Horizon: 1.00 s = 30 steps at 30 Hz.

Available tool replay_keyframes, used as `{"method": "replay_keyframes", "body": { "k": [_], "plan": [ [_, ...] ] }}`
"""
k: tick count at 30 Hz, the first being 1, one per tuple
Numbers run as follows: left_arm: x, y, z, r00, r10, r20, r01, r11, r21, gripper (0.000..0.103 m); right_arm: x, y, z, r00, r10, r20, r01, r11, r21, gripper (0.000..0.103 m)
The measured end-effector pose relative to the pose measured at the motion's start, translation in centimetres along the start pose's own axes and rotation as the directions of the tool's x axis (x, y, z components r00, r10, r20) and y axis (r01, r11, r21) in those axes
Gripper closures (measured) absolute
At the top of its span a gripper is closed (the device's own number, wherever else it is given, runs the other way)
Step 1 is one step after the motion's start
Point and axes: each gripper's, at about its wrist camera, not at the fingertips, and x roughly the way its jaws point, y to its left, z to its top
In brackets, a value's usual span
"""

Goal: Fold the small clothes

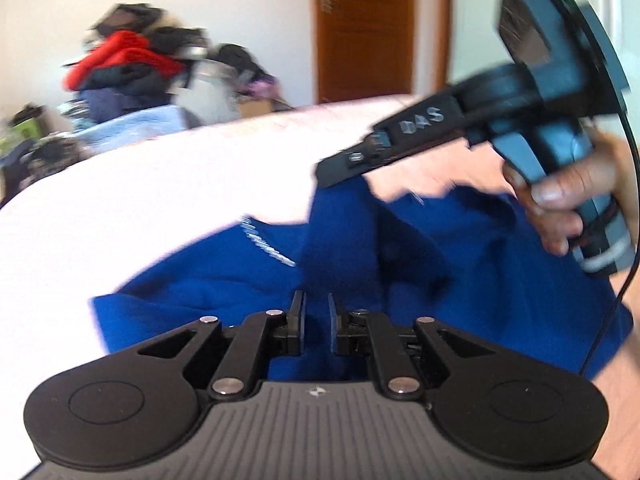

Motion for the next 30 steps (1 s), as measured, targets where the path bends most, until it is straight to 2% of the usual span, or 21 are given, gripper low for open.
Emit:
{"method": "replay_keyframes", "body": {
  "k": [5,9,10,11,12,13,17,18,19,21,23,26,28,30],
  "plan": [
    [-2.5,3.7,0.7,0.993,0.116,0.025,-0.11,0.98,-0.164,0.092,1.0,1.9,3.3,0.996,0.029,0.084,-0.026,0.999,-0.028,0.095],
    [-2.7,5.2,0.5,0.976,0.214,-0.025,-0.214,0.95,-0.227,0.092,4.4,3.1,4.6,0.995,0.033,0.093,-0.031,0.999,-0.026,0.093],
    [-2.6,5.4,0.3,0.974,0.223,-0.042,-0.227,0.947,-0.225,0.092,5.5,3.4,4.5,0.996,0.015,0.09,-0.012,0.999,-0.035,0.081],
    [-2.6,5.7,0.2,0.976,0.212,-0.055,-0.219,0.95,-0.224,0.092,6.3,3.6,4.4,0.997,-0.022,0.079,0.026,0.998,-0.051,0.074],
    [-2.6,5.8,0.0,0.981,0.187,-0.061,-0.196,0.955,-0.222,0.092,6.9,4.0,3.9,0.994,-0.069,0.083,0.075,0.994,-0.076,0.05],
    [-2.6,5.8,0.0,0.985,0.163,-0.06,-0.172,0.961,-0.218,0.092,6.6,4.3,3.5,0.989,-0.108,0.101,0.118,0.988,-0.101,0.047],
    [-2.5,6.1,-0.9,0.997,0.054,-0.056,-0.065,0.978,-0.196,0.092,1.6,3.8,2.0,0.977,-0.109,0.181,0.131,0.985,-0.113,0.049],
    [-2.0,6.2,-1.3,0.997,0.011,-0.07,-0.025,0.98,-0.199,0.087,0.0,3.3,1.6,0.97,-0.139,0.2,0.165,0.979,-0.116,0.045],
    [-1.6,6.3,-1.5,0.996,-0.019,-0.09,0.001,0.98,-0.198,0.075,-1.6,2.6,1.0,0.96,-0.176,0.219,0.205,0.972,-0.115,0.042],
    [-1.3,5.8,-2.4,0.996,-0.006,-0.093,-0.011,0.983,-0.183,0.059,-4.8,0.2,0.0,0.945,-0.233,0.228,0.257,0.963,-0.08,0.037],
    [-1.7,5.6,-3.2,0.997,0.022,-0.071,-0.033,0.988,-0.15,0.053,-8.0,-2.7,-1.4,0.931,-0.291,0.22,0.3,0.954,-0.007,0.034],
    [-2.2,5.1,-4.0,0.997,-0.007,-0.08,-0.002,0.994,-0.109,0.049,-11.9,-7.2,-4.4,0.917,-0.363,0.167,0.342,0.929,0.142,0.032],
    [-2.0,4.7,-4.4,0.994,-0.03,-0.106,0.022,0.997,-0.074,0.049,-13.7,-9.8,-6.8,0.922,-0.371,0.109,0.331,0.902,0.277,0.031],
    [-2.1,4.0,-5.0,0.992,-0.041,-0.123,0.038,0.999,-0.03,0.049,-14.9,-11.0,-9.4,0.941,-0.327,0.089,0.272,0.885,0.377,0.031]
  ]
}}
